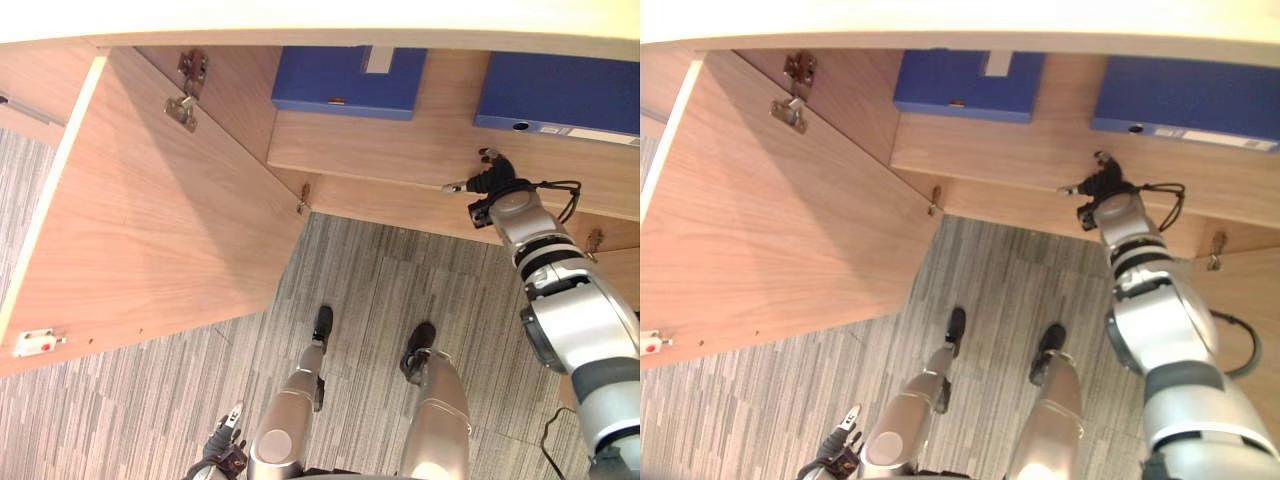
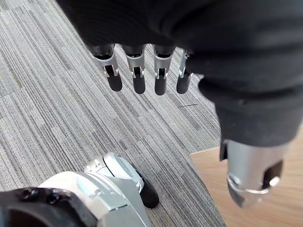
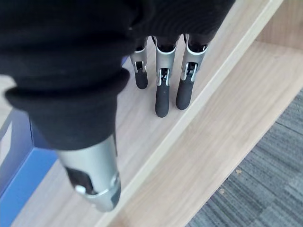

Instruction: Walk over to the cabinet, pick up the folder, carry it to the office cabinet, place the folder inside the office cabinet, then close the office cabinet door

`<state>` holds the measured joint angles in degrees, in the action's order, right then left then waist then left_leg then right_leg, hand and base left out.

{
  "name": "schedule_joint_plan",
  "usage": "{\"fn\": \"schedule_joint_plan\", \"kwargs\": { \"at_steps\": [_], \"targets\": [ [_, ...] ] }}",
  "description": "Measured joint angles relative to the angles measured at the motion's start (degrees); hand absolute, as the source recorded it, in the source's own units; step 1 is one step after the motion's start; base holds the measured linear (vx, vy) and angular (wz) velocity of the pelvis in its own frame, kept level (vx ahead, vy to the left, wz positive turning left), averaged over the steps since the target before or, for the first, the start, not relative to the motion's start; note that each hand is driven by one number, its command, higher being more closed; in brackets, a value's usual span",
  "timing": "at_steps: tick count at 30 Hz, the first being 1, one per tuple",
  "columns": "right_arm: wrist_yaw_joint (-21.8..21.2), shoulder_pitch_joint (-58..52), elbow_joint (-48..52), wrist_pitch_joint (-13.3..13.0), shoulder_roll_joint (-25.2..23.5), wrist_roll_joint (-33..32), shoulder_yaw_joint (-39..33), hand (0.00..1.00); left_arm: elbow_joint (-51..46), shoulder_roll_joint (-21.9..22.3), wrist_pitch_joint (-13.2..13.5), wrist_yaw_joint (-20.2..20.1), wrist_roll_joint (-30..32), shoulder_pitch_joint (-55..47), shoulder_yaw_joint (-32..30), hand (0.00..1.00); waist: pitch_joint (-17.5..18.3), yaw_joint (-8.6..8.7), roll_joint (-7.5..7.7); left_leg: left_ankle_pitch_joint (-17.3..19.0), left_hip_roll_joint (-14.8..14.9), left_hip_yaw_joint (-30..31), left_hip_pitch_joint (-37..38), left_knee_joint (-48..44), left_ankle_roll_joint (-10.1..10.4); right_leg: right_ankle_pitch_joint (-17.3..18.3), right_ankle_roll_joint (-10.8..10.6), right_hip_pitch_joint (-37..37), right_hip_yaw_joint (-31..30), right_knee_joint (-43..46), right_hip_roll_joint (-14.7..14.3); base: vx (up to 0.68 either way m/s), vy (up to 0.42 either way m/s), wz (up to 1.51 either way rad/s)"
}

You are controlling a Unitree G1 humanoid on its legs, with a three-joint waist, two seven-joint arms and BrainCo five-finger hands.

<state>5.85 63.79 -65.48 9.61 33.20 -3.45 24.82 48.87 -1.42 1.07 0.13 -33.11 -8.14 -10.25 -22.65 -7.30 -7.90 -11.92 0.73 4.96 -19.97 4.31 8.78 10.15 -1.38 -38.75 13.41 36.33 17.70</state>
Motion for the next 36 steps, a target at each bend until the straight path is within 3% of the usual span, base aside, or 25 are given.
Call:
{"fn": "schedule_joint_plan", "kwargs": {
  "at_steps": [3, 5, 8, 10, 11, 14, 17, 21, 24, 29, 31, 33, 34, 36],
  "targets": [
    [-0.9, -3.7, 4.3, -1.3, -2.3, 4.1, -0.4, 0.00, 0.2, 0.0, 0.0, -0.1, 1.8, 1.1, -1.3, 0.00, 0.0, 0.14, 0.02, 1.3, 1.7, -1.8, 0.4, -1.5, -0.4, -2.0, 0.3, 1.5, -0.7, -3.2, -2.7, 0.00, -0.020, -0.45],
    [-2.7, -7.8, 6.7, -2.3, -6.5, 5.8, -0.6, 0.00, 0.0, 0.0, 0.1, 1.0, 5.1, 2.7, -4.2, 0.00, -0.1, -0.03, 0.22, 4.6, 3.8, -3.6, 1.0, -5.9, -0.3, -3.7, 0.4, 5.0, -1.1, -7.4, -5.9, 0.02, 0.002, -0.75],
    [-4.5, -18.5, 5.4, -1.8, -21.3, 7.7, -0.7, 0.00, 0.0, 0.4, 1.4, 5.2, 9.0, 6.2, -11.1, 0.00, -0.2, -0.41, 2.42, 15.5, 8.7, -4.2, 1.2, -21.0, 0.2, -5.5, 1.9, 11.3, -4.5, -12.3, -13.3, 0.03, -0.004, -1.13],
    [-3.9, -22.3, 4.0, -1.5, -26.2, 10.8, -1.1, 0.00, 0.0, 1.0, 1.6, 7.1, 10.7, 7.5, -12.6, 0.00, 0.0, -0.81, 3.57, 18.6, 9.9, -1.4, 1.3, -24.7, 0.1, -6.1, 2.4, 12.2, -6.3, -13.4, -15.9, 0.02, -0.017, -1.03],
    [-2.6, -26.1, 2.9, -1.2, -30.6, 13.3, -2.7, 0.00, 0.2, 1.7, 1.7, 8.6, 11.7, 8.7, -13.1, 0.00, -0.1, -1.08, 4.92, 21.0, 10.6, 1.4, 2.7, -26.2, -0.1, -6.7, 2.6, 13.4, -8.2, -14.3, -18.1, 0.05, -0.017, -1.13],
    [2.6, -38.7, 2.7, -1.8, -37.0, 11.0, -17.1, 0.00, 0.5, 3.6, 1.4, 11.3, 15.2, 11.6, -14.6, 0.00, 1.5, 0.15, 7.78, 24.0, 12.0, 0.6, 8.5, -25.3, -0.2, -9.0, 2.6, 17.5, -12.2, -17.5, -21.4, 0.09, 0.052, -0.92],
    [4.9, -47.0, 2.7, -3.6, -37.3, 2.3, -29.1, 0.00, 2.5, 4.2, 1.0, 13.3, 17.9, 12.1, -15.7, 0.00, 4.6, 1.74, 9.42, 25.9, 12.4, -3.0, 12.9, -23.7, 0.0, -12.7, 1.3, 21.1, -17.2, -23.0, -23.0, 0.06, 0.144, -0.96],
    [6.8, -56.7, 2.9, -5.9, -35.8, -5.8, -44.1, 0.00, 5.0, 5.0, 0.6, 15.8, 23.7, 12.1, -15.5, 0.00, 10.1, 4.06, 10.63, 27.6, 11.3, -12.9, 19.9, -22.0, -0.9, -15.8, -0.4, 25.4, -24.8, -28.1, -22.9, -0.01, 0.200, -1.07],
    [7.3, -60.6, 3.7, -7.3, -35.8, -11.9, -52.0, 0.00, 6.5, 5.5, 0.5, 16.4, 28.6, 11.4, -14.0, 0.00, 13.7, 4.87, 9.87, 27.4, 10.2, -20.2, 25.6, -18.6, -1.3, -16.4, 0.4, 26.3, -22.5, -30.1, -20.6, -0.06, 0.135, -1.09],
    [7.4, -63.8, 7.6, -9.1, -36.3, -17.9, -55.8, 0.00, 8.0, 5.4, 0.6, 16.1, 31.4, 10.3, -12.3, 0.00, 15.4, 6.57, 8.17, 27.6, 9.6, -26.7, 30.7, -16.5, -1.4, -18.2, 0.3, 27.4, -24.6, -31.6, -21.6, -0.02, 0.076, -0.68],
    [7.9, -63.6, 10.0, -9.5, -36.7, -17.9, -56.1, 0.00, 8.6, 5.5, 0.5, 15.7, 32.4, 8.5, -12.3, 0.00, 14.7, 6.19, 6.71, 27.5, 10.2, -32.4, 33.7, -15.8, -1.4, -13.7, 5.1, 26.0, -6.3, -25.8, -16.8, -0.02, 0.087, -1.05],
    [8.2, -63.6, 10.9, -9.6, -36.8, -17.9, -55.3, 0.00, 7.9, 5.3, 0.6, 15.6, 32.6, 7.3, -11.9, 0.00, 14.9, 6.33, 7.04, 27.6, 10.1, -34.2, 35.2, -16.5, -1.4, -12.5, 6.7, 25.8, 2.8, -22.5, -13.2, 0.08, 0.065, -0.79],
    [8.6, -64.5, 12.6, -9.7, -36.7, -17.9, -54.4, 0.00, 7.8, 5.2, 0.6, 15.6, 32.6, 6.5, -11.0, 0.00, 15.0, 6.48, 7.01, 27.5, 10.3, -34.4, 36.0, -18.5, -1.7, -11.0, 9.0, 26.5, 9.6, -19.6, -10.5, 0.15, 0.014, -0.62],
    [9.4, -66.0, 15.5, -9.8, -36.5, -17.6, -54.0, 0.00, 7.7, 5.1, 0.7, 15.5, 33.6, 5.9, -10.0, 0.00, 15.4, 6.84, 7.34, 26.9, 10.4, -34.2, 36.1, -21.2, -3.8, -10.0, 7.7, 27.2, 10.2, -18.4, -9.7, 0.13, -0.066, -0.37]
  ]
}}
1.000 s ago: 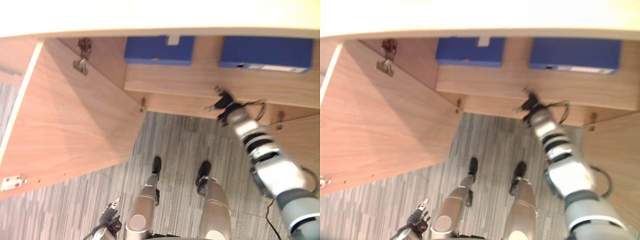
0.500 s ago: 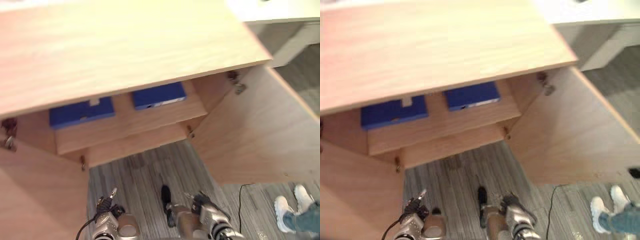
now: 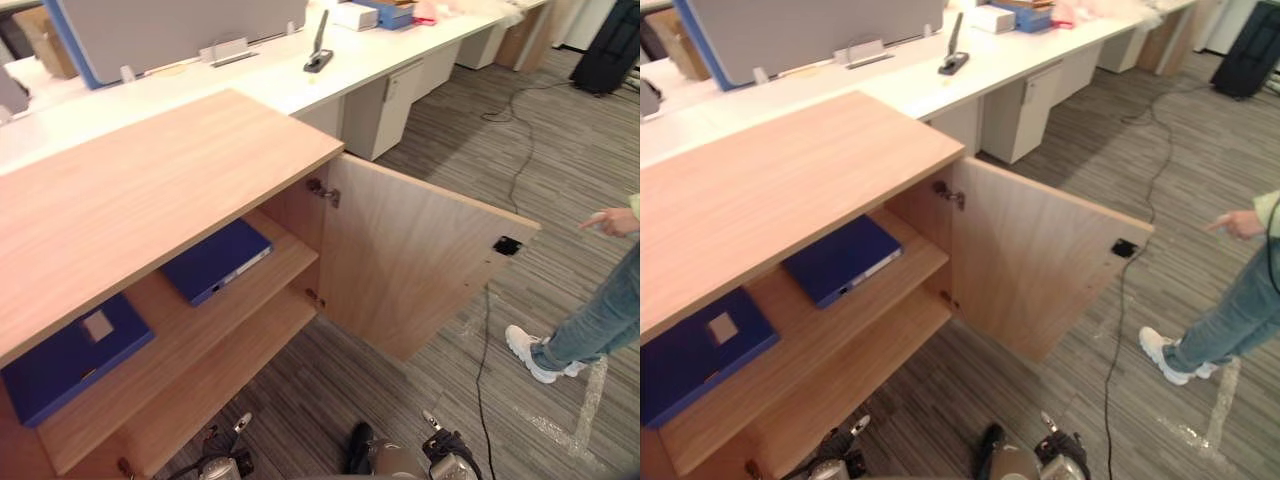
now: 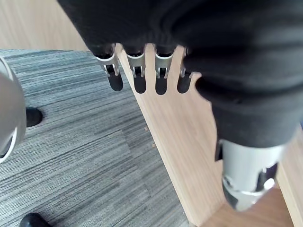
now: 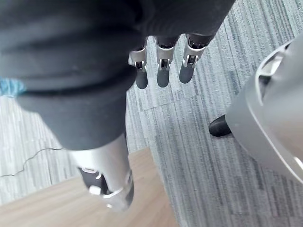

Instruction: Walk over to the cabinet, pick up the folder, carry it to the office cabinet, place the folder inside the office cabinet, then close the office cabinet door

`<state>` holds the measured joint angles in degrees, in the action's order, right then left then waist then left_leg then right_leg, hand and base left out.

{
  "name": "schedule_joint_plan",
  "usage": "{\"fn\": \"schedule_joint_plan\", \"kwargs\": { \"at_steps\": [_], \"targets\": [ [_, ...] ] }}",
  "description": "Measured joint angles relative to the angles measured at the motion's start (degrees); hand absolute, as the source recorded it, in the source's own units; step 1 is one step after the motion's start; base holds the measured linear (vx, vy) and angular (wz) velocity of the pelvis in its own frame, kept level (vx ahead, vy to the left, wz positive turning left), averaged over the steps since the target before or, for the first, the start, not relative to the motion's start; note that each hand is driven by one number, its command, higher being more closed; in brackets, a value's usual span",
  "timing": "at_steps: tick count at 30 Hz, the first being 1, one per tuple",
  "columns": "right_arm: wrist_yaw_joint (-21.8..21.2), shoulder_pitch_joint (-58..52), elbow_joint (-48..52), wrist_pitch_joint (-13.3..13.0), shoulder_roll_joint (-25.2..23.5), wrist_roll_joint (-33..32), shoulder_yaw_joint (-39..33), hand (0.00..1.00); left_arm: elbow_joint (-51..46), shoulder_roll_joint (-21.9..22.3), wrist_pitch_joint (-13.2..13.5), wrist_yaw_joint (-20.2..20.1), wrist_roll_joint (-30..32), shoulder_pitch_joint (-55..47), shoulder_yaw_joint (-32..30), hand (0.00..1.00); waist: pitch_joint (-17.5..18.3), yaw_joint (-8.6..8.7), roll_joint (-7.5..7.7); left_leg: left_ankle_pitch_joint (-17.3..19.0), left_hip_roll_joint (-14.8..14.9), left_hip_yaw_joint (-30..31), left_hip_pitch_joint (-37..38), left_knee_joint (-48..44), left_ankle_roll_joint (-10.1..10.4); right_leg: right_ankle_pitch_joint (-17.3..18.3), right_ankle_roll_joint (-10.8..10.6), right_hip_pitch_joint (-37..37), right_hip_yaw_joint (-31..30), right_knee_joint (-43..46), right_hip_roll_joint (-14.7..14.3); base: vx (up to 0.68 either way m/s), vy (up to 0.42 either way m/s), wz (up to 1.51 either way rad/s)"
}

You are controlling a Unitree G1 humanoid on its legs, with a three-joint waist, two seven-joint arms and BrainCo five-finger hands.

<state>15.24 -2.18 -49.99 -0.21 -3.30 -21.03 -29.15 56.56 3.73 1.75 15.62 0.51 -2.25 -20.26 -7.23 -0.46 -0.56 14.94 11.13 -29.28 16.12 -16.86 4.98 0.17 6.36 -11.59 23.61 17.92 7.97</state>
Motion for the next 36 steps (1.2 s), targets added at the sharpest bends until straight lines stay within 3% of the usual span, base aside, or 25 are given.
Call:
{"fn": "schedule_joint_plan", "kwargs": {
  "at_steps": [3, 5, 6, 8, 12, 14, 15, 20, 24, 30, 36],
  "targets": [
    [0.1, 0.0, 1.0, 0.0, 1.3, 0.6, -0.5, 0.00, 0.2, 0.0, 0.4, -0.9, 0.5, -1.1, 1.1, 0.00, 1.0, 0.17, -0.15, -0.2, -0.1, 0.4, 1.1, 2.6, -2.5, 1.4, -2.3, -0.3, 0.3, -0.1, -0.9, 0.09, -0.066, -0.26],
    [0.1, 1.7, 0.8, 0.0, 1.9, 2.1, -1.1, 0.00, 1.2, -1.3, 0.6, -1.3, 1.1, -1.5, 1.1, 0.00, 1.9, 0.04, 0.03, -0.9, -0.2, 0.9, 1.1, 5.8, -3.6, 0.9, -2.7, -1.4, 0.8, -1.9, -2.5, 0.07, -0.039, -0.42],
    [0.1, 2.0, 0.8, 0.0, 2.2, 2.1, -1.1, 0.00, 1.5, -2.0, 0.5, -1.5, 1.1, -1.6, 1.2, 0.00, 2.1, 0.08, 0.29, -1.2, -0.2, 1.3, 0.9, 5.9, -4.0, 0.3, -2.9, -1.2, 0.7, -3.1, -2.9, 0.02, -0.054, -0.42],
    [0.2, 3.0, 0.8, 0.0, 4.5, 2.2, -3.0, 0.00, 2.1, -3.1, 0.4, -1.6, -0.3, -3.2, 1.5, 0.00, 2.4, 0.17, 0.67, -2.6, -0.6, 4.2, 0.8, 5.4, -5.2, -4.5, -2.9, 1.7, -0.8, -10.3, -4.5, 0.01, -0.048, -0.31],
    [1.0, 5.1, 1.0, -0.4, 11.1, 3.8, -6.2, 0.00, 1.3, -3.4, 0.6, -2.2, -0.5, -3.9, 2.3, 0.00, 2.4, 0.22, 0.75, -1.2, -4.3, 11.6, -0.7, 11.4, -4.3, -11.2, -3.7, 4.5, -2.4, -20.0, -5.1, -0.05, 0.047, -0.09],
    [1.2, 7.4, 1.0, -0.9, 13.9, 4.4, -8.0, 0.00, 0.2, -4.5, 0.8, -2.6, -0.7, -4.9, 2.2, 0.00, 2.8, 0.28, 0.34, 0.3, -4.5, 11.4, -1.0, 12.5, -0.8, -14.3, -4.4, 4.8, -3.4, -22.8, -6.2, -0.14, 0.118, -0.21],
    [1.2, 8.6, 1.0, -1.0, 15.5, 4.4, -8.3, 0.00, 0.1, -5.6, 0.8, -2.8, -1.1, -5.5, 2.1, 0.00, 2.4, 0.19, 0.73, 0.5, -5.1, 10.8, -1.0, 12.0, -1.0, -15.0, -5.2, 4.8, -4.6, -22.8, -5.7, -0.14, 0.151, -0.18],
    [1.2, 13.2, -0.2, -1.3, 24.0, 4.3, -10.2, 0.00, 0.3, -8.0, 0.2, -3.5, -1.6, -10.6, 2.1, 0.00, 2.6, 1.05, -0.12, 0.6, -6.7, 11.1, -1.0, 11.3, -0.9, -15.3, -5.7, 4.6, -7.9, -22.8, -5.0, -0.02, 0.109, -0.05],
    [0.8, 22.8, -5.6, -1.7, 31.7, 4.2, -8.5, 0.00, 1.8, -7.7, -0.2, -3.8, -4.5, -11.9, 3.8, 0.00, 1.8, 0.86, -2.51, 0.6, -7.1, 12.8, -1.4, 9.0, -0.9, -15.0, -5.7, 4.9, -8.6, -23.1, -4.4, 0.01, 0.020, -0.06],
    [-1.4, 33.7, -12.6, -1.7, 36.3, 4.0, 0.2, 0.00, 2.2, -6.2, -0.1, -5.5, -6.9, -12.0, 6.9, 0.00, 1.8, 0.22, -4.35, 0.3, -7.2, 14.7, -2.1, 5.6, -0.6, -14.4, -5.8, 6.3, -8.5, -22.8, -4.0, -0.01, -0.002, 0.03],
    [-4.4, 42.5, -15.7, -1.7, 38.1, 4.2, 7.3, 0.00, 2.5, -6.1, 0.0, -6.2, -7.9, -12.1, 7.5, 0.00, 1.4, -0.55, -4.77, 0.3, -7.0, 16.7, -2.0, 6.0, -0.6, -14.4, -5.8, 6.5, -8.0, -23.1, -4.0, -0.06, 0.009, 0.07]
  ]
}}
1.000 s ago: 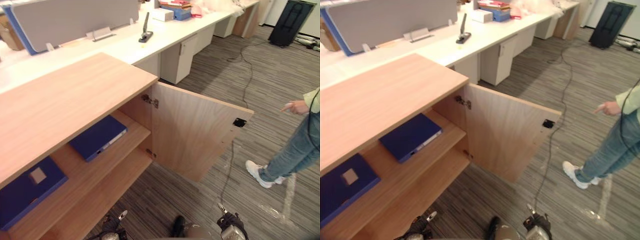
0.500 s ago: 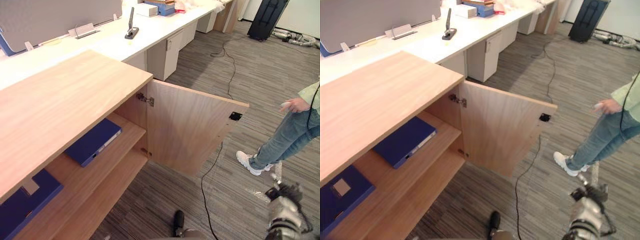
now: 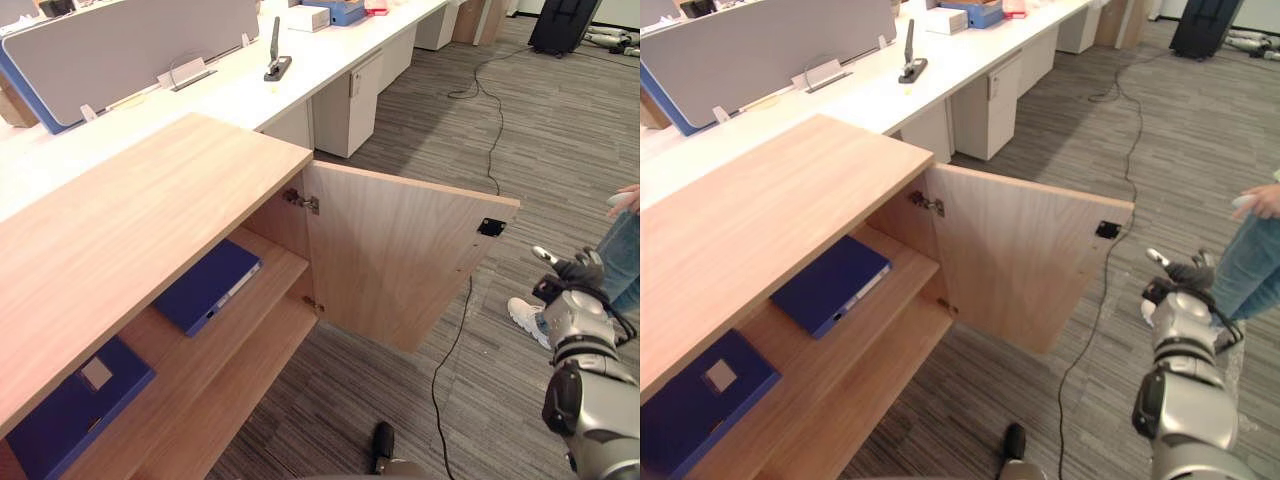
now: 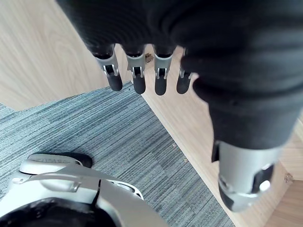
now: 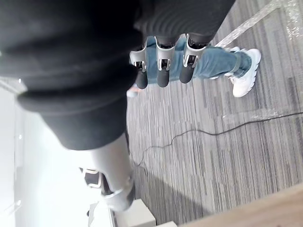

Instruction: Walk over to the cabinet, pick up the folder, carry it to the office cabinet, place the folder inside the office cabinet, then close the office cabinet door

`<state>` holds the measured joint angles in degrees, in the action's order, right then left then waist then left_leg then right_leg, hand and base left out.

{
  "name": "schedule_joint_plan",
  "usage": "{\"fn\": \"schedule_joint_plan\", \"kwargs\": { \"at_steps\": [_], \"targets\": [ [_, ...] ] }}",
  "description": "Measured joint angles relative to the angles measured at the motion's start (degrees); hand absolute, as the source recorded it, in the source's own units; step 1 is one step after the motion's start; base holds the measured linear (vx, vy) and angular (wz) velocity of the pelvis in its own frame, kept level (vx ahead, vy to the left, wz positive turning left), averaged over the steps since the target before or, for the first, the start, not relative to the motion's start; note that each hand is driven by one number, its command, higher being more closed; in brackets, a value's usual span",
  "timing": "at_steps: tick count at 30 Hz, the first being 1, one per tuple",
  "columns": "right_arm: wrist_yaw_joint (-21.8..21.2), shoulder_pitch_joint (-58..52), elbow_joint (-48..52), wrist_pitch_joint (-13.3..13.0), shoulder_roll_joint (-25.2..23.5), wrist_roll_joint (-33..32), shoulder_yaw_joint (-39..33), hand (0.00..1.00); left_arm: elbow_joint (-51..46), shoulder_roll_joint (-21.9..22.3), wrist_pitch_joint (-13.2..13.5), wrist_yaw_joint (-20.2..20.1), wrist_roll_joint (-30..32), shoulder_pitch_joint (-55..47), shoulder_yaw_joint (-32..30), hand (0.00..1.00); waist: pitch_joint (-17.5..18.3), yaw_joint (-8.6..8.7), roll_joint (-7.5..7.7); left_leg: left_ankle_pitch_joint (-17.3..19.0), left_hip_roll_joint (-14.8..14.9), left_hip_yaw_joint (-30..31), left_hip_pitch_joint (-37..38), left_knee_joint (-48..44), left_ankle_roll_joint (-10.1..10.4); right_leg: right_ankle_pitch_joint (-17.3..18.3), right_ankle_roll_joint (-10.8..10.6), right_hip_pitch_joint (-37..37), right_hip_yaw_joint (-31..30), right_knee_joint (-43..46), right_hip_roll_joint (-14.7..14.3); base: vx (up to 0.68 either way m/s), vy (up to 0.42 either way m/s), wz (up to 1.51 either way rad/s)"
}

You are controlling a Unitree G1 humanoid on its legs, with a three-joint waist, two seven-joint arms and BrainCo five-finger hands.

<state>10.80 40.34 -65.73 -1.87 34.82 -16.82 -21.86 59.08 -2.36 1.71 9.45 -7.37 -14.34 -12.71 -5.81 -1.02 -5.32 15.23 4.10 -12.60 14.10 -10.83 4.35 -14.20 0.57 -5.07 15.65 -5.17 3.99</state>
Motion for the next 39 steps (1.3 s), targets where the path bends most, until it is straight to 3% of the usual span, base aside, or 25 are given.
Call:
{"fn": "schedule_joint_plan", "kwargs": {
  "at_steps": [8, 13, 19, 20, 26, 29, 31, 33, 35, 37, 39],
  "targets": [
    [-3.2, 7.2, -1.5, 0.0, 0.9, 0.0, 9.7, 0.00, 0.0, 0.0, 0.0, -0.1, -0.1, 0.6, 0.1, 0.00, -2.4, -1.27, -0.71, 0.0, 0.3, 0.8, 0.8, 2.3, 0.0, 0.0, 0.0, 0.0, 0.1, 0.0, -0.2, -0.05, 0.034, 0.07],
    [-5.6, 7.8, 1.9, 0.2, 0.4, -0.1, 21.1, 0.00, -0.1, 0.0, 0.1, -0.1, 0.0, 0.8, 0.4, 0.00, -3.1, -1.72, -0.65, 0.0, 0.7, 1.0, 0.5, 3.0, 0.0, 0.0, -0.1, -0.7, -0.3, 0.0, -0.5, -0.04, 0.035, 0.01],
    [-9.3, 0.9, 15.7, 0.1, 4.4, 0.0, 35.3, 0.00, 0.0, -0.1, 0.2, -1.4, 0.4, 0.7, 1.3, 0.00, -4.0, -0.04, -0.53, 0.0, 1.0, 0.4, -0.2, 1.8, 0.1, -0.1, 0.1, -1.9, -2.4, 0.0, -1.6, -0.02, 0.016, -0.24],
    [-11.2, -0.8, 18.0, 0.1, 5.4, 0.0, 40.7, 0.00, -0.1, -0.5, 0.5, -1.8, 0.7, 0.7, 2.3, 0.00, -4.1, 0.35, -0.29, -0.4, 1.1, 0.3, -0.2, 0.7, 0.8, -0.1, 0.1, -1.9, -3.3, 0.0, -1.9, -0.01, 0.000, -0.33],
    [-15.5, -3.9, 27.4, -1.3, 9.6, 1.5, 51.4, 0.00, -0.1, -1.3, 1.1, -2.3, 2.4, 0.7, 4.5, 0.00, -4.4, 1.45, 0.46, 0.5, 1.9, 0.4, -1.2, -1.3, 0.2, -0.1, 0.2, -2.0, -3.7, 0.0, -2.8, -0.03, -0.020, -0.10],
    [-19.7, -5.0, 35.1, -1.7, 11.2, 3.8, 58.7, 0.00, -0.1, -2.2, 1.1, -2.3, 2.7, 0.8, 4.6, 0.00, -3.2, 1.51, 1.33, 2.7, 3.3, 0.3, -1.3, 1.3, 0.7, -0.4, 0.5, -3.7, -3.6, 0.0, -5.0, -0.08, 0.002, -0.08],
    [-24.1, -8.8, 43.7, -3.9, 11.5, 6.3, 63.2, 0.00, 0.1, -3.9, 1.1, -2.2, 3.1, 0.9, 4.4, 0.00, -2.7, 1.38, 4.56, 2.4, 3.3, 0.0, -1.5, 1.7, 0.3, -0.4, 0.5, -4.0, -3.6, 0.0, -5.2, -0.08, -0.019, -0.02],
    [-26.8, -11.8, 50.2, -5.1, 10.7, 7.1, 65.9, 0.00, 0.1, -4.4, 1.0, -2.3, 3.5, 0.9, 4.2, 0.00, -2.1, 1.24, 5.05, 2.5, 3.5, 0.1, -1.6, 1.8, 0.2, -0.4, 0.5, -4.0, -3.5, 0.0, -5.5, -0.02, -0.012, 0.01],
    [-33.0, -15.6, 52.3, -5.5, 8.9, 10.0, 70.9, 0.00, -0.2, -4.4, 1.1, -2.4, 4.0, 2.3, 4.1, 0.00, -1.9, 0.53, 5.33, 2.5, 3.6, 0.4, -1.8, 1.8, 0.2, -0.6, 0.8, -4.1, -3.5, 0.0, -5.5, 0.01, 0.007, 0.11],
    [-36.8, -21.4, 50.2, -4.5, 6.9, 12.5, 75.0, 0.00, -0.4, -4.0, 1.2, -2.4, 4.1, 3.1, 3.9, 0.00, -2.1, -0.90, 5.04, 2.2, 3.7, 0.9, -2.0, 2.1, 0.7, -1.4, 1.7, -4.3, -3.5, 0.0, -5.5, 0.03, 0.029, 0.15],
    [-38.8, -27.4, 47.6, -3.6, 4.3, 14.4, 76.0, 0.00, -0.4, -3.4, 1.1, -2.4, 4.1, 3.0, 3.3, 0.00, -2.5, -1.18, 4.30, 1.6, 3.8, 0.9, -2.1, 2.7, 1.6, -1.4, 1.8, -4.7, -3.5, 0.2, -5.4, 0.07, 0.060, 0.03]
  ]
}}
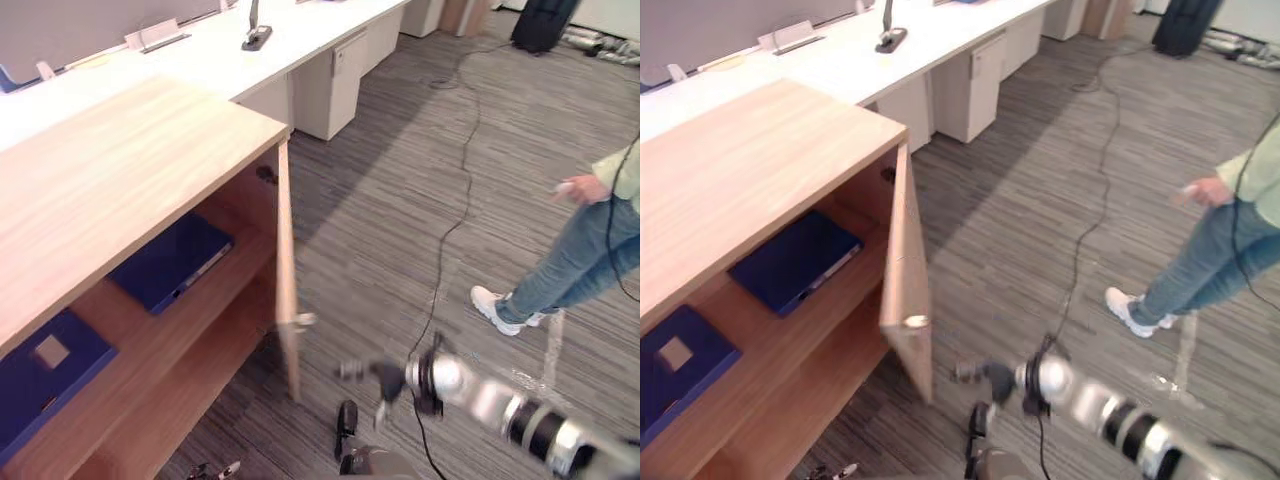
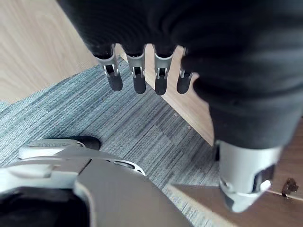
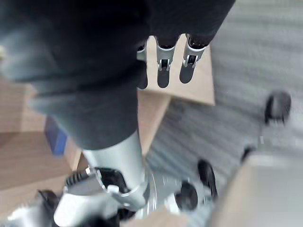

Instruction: Walk over to the cabinet, pick up the folder, carry it to the office cabinet, place the folder inside the office cabinet, then close the office cabinet door

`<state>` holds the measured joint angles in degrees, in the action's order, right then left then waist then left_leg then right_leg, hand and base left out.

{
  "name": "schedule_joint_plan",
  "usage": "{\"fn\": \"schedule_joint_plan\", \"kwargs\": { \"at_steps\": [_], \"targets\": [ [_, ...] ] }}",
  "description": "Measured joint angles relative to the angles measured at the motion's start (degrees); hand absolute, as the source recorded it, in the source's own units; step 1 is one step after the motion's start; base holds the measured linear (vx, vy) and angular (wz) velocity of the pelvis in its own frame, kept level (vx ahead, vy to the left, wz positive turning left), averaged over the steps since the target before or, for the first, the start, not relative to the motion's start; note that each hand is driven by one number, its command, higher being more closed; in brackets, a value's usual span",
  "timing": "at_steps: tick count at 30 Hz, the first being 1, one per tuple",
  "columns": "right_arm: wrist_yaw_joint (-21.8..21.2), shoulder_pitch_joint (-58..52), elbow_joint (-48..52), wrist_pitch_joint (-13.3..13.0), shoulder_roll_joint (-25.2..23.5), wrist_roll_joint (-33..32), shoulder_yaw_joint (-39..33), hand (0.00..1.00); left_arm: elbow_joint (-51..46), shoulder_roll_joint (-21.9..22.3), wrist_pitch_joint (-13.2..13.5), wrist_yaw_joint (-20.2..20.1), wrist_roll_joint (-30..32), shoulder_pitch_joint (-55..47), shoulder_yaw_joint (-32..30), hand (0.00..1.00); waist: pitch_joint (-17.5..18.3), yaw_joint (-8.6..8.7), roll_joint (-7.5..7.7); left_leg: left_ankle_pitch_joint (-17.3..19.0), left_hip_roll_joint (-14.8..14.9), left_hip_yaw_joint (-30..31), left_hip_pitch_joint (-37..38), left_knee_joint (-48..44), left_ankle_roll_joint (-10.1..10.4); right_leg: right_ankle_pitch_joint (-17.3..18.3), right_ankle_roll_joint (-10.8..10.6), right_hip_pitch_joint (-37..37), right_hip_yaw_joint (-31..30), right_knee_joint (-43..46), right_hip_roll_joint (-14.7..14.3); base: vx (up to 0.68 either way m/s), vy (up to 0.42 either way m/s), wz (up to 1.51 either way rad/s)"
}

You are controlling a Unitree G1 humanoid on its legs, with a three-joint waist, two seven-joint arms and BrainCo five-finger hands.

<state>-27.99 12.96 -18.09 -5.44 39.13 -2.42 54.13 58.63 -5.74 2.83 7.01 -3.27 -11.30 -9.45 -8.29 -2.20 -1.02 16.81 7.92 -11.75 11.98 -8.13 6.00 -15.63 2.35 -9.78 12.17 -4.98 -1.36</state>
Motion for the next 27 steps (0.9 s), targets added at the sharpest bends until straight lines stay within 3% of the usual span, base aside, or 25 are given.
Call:
{"fn": "schedule_joint_plan", "kwargs": {
  "at_steps": [6, 11, 14, 15, 16, 18, 19, 21, 22, 24, 27],
  "targets": [
    [-1.1, -4.4, -2.7, 0.7, -2.3, 4.0, -0.6, 0.00, -1.5, 0.0, 0.1, 0.0, 0.0, 0.0, 0.1, 0.00, 0.1, 1.36, 0.06, -1.4, -0.9, -0.5, 0.2, -0.4, 0.3, 0.1, 0.2, 0.2, -0.5, -0.2, 0.8, 0.06, 0.083, -0.02],
    [-1.1, -5.1, -6.5, 0.6, -5.8, 4.0, -1.0, 0.00, -1.8, 0.0, 1.0, 0.0, 1.1, -0.6, 0.2, 0.00, 0.2, 0.09, 0.54, -1.7, -1.5, -0.4, 0.2, -1.0, 0.1, 0.3, 0.0, 0.8, -0.1, -0.3, 1.6, -0.03, 0.041, 0.07],
    [0.3, -7.1, -16.8, 0.4, -12.2, 5.6, -7.0, 0.00, -2.0, -0.2, 1.4, -0.1, 1.2, -0.8, -0.1, 0.00, -0.3, -0.68, 1.21, -0.3, -1.3, 0.2, -0.1, -0.4, -0.6, 0.3, 0.0, 0.8, 0.8, -0.3, 1.8, -0.07, 0.026, 0.17],
    [3.2, -7.7, -24.6, 0.6, -17.2, 7.2, -13.3, 0.00, -2.0, -0.3, 1.4, -0.1, 1.2, -0.9, -0.6, 0.00, -0.5, -0.77, 1.77, 0.1, -1.5, 0.7, -0.6, -0.7, -1.1, 0.6, -0.4, 0.8, 1.9, -0.2, 2.3, -0.08, 0.024, 0.38],
    [7.2, -7.7, -32.9, 0.9, -22.3, 9.0, -22.2, 0.00, -2.0, 0.1, 1.4, 0.1, 1.3, -0.9, -0.7, 0.00, -0.7, -0.45, 0.79, 0.0, -0.7, 3.0, -2.1, -1.0, -2.6, 2.7, -2.6, 0.5, 4.4, 0.6, 2.9, -0.08, 0.006, 0.56],
    [11.9, -7.9, -41.7, 1.7, -27.2, 10.4, -37.7, 0.00, -2.1, 0.4, 1.6, 0.3, 1.5, 0.1, 0.0, 0.00, -1.1, 0.40, 0.51, -0.4, -0.8, 7.8, -3.8, -1.5, -2.9, 3.3, -1.3, -0.8, 5.5, 7.3, 5.3, -0.03, 0.048, 1.34],
    [17.9, -8.3, -46.9, 3.0, -30.1, 9.9, -55.4, 0.00, -1.9, 0.6, 1.5, 0.6, 1.6, 1.9, 0.6, 0.00, -1.4, 1.05, -1.38, -1.0, -0.6, 14.5, -5.5, -2.1, -2.8, 3.8, -1.7, -0.3, 5.3, 9.6, 5.9, 0.03, 0.119, 1.80],
    [23.4, -8.7, -49.1, 4.1, -31.2, 7.2, -67.1, 0.00, -1.9, 0.9, 1.3, 0.8, 2.2, 3.3, 2.1, 0.00, -1.6, 1.38, -2.72, -2.9, -0.6, 19.3, -6.4, -1.8, -1.5, 4.7, -3.0, -0.3, -0.4, 12.3, 6.7, 0.06, 0.090, 1.75],
    [27.4, -9.3, -50.6, 5.4, -31.4, 4.1, -71.7, 0.00, -1.9, 0.4, 1.1, 1.0, 2.8, 4.9, 2.9, 0.00, -1.3, 1.31, -2.11, -4.4, -1.5, 23.7, -7.2, -1.1, -0.8, 8.4, -6.3, -0.2, -5.7, 15.0, 8.3, 0.04, 0.004, 1.82],
    [31.1, -10.5, -51.7, 6.8, -32.2, 2.9, -74.9, 0.00, -2.0, 0.3, 1.0, 1.7, 3.3, 6.9, 4.1, 0.00, -0.1, 1.25, -0.75, -5.9, -3.0, 29.2, -8.6, -0.4, -0.1, 13.7, -10.1, 0.7, -8.6, 16.5, 10.6, 0.02, -0.107, 1.54],
    [34.3, -12.1, -51.2, 8.7, -32.7, 1.3, -77.5, 0.00, -2.5, 4.2, 0.0, 2.9, 3.7, 8.4, 3.9, 0.00, 1.8, 1.24, -2.36, -8.8, -2.8, 34.0, -11.1, 0.7, 1.1, 14.5, -10.0, 2.8, -2.0, 15.3, 11.8, 0.02, -0.133, 1.23]
  ]
}}
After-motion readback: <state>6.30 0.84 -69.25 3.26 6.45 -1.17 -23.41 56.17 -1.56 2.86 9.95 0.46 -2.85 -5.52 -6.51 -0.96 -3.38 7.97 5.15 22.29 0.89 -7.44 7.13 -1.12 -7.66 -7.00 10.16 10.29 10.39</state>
